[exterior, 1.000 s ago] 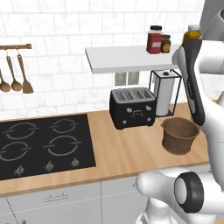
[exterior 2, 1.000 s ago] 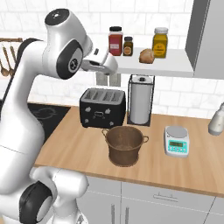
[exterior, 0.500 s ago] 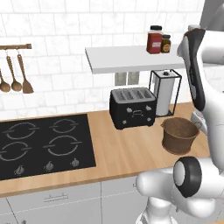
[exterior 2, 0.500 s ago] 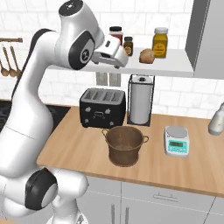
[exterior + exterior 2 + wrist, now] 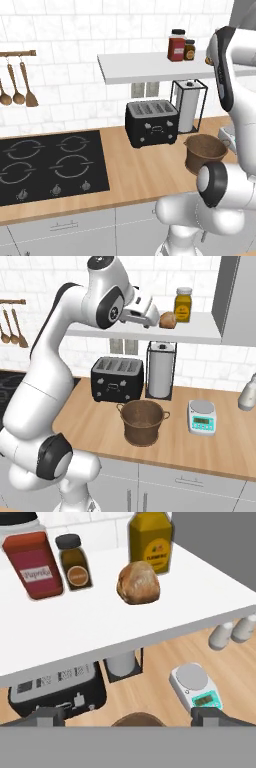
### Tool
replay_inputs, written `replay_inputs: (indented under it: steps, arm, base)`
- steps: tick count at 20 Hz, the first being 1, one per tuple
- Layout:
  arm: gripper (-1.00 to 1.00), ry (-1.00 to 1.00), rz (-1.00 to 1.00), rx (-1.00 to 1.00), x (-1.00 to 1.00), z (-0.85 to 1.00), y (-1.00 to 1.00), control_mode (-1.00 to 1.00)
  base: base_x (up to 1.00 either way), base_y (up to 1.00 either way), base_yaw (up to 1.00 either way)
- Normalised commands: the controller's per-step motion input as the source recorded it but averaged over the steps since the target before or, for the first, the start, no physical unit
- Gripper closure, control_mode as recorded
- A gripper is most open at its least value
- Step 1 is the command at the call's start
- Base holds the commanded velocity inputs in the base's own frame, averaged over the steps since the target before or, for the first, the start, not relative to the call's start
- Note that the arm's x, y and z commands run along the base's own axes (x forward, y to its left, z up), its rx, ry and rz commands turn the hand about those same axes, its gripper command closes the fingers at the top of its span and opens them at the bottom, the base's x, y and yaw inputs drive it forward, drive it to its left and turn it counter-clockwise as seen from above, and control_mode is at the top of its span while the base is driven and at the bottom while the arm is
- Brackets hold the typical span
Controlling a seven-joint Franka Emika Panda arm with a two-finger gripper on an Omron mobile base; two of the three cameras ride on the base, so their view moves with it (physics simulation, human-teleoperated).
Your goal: Open the cabinet, pick up the bread from the cabinet and place it in the basket. Then move the basket to the dining counter.
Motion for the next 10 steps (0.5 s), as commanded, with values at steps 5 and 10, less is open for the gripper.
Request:
replay_inputs:
  steps: [5, 10]
  arm:
    - [-1.00, 0.00, 0.00, 0.01, 0.37, 0.00, -0.28, -1.00]
    - [-1.00, -0.02, 0.08, 0.00, 0.42, -0.14, -0.13, -1.00]
  base:
    - [0.00, 0.00, 0.00]
    - [0.00, 0.00, 0.00]
